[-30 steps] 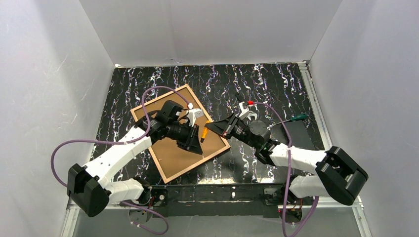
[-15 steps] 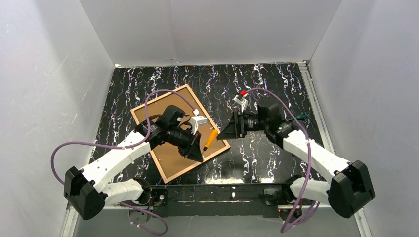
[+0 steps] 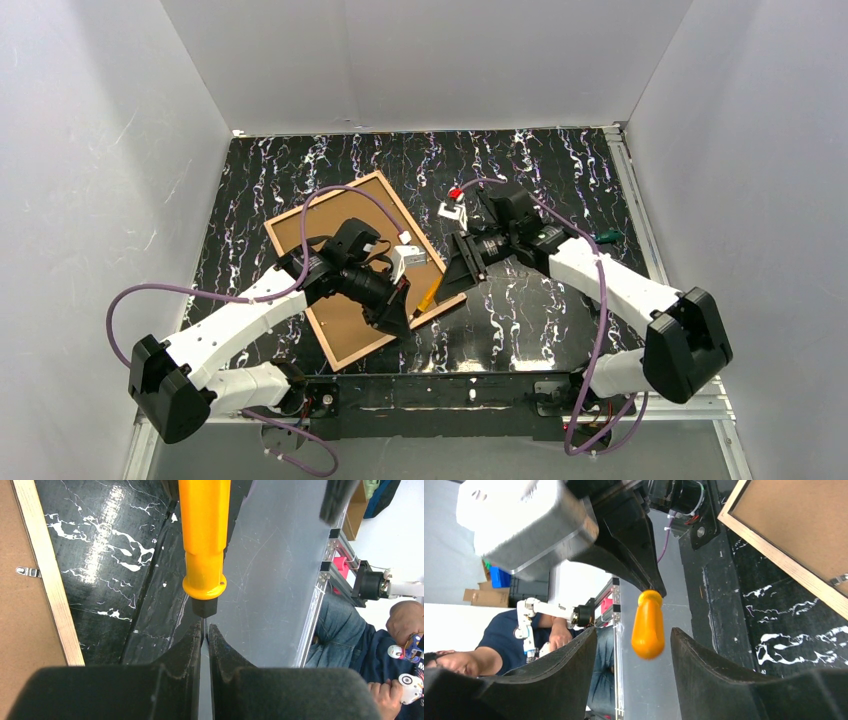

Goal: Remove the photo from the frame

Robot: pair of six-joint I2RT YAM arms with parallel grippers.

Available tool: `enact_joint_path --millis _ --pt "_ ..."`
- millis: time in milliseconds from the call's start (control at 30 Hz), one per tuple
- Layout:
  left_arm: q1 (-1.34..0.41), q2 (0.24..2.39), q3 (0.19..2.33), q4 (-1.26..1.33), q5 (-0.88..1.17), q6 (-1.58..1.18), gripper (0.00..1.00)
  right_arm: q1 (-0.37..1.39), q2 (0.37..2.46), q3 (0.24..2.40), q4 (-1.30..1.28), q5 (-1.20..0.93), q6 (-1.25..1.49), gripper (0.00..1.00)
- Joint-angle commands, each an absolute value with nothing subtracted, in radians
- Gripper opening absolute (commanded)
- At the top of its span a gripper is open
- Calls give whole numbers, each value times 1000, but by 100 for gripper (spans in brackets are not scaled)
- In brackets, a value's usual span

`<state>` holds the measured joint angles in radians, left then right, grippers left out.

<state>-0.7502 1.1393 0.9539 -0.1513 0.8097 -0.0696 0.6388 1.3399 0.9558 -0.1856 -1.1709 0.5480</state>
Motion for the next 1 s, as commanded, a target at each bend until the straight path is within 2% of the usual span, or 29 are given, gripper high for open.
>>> enact_joint_path --millis 0,267,700,867,900,933,967 --pt "-763 1139 968 -219 866 -46 0 677 1393 1040 -191 -1185 556 61" --pt "-769 1132 966 -225 845 -40 0 699 1450 1054 -149 -1164 581 53" --pt "-769 1138 966 -227 835 -40 0 750 1486 993 -20 -1198 631 51" --pt "-769 1138 965 -229 832 -40 0 754 1484 962 27 -1211 647 38" --pt "-769 1138 966 -229 832 -40 0 751 1481 954 31 -1204 646 27" --pt "-769 1140 967 -229 834 -42 0 752 1475 945 39 -1192 647 10" --pt "-769 1140 970 -231 832 -49 0 752 1468 933 41 -1166 648 1"
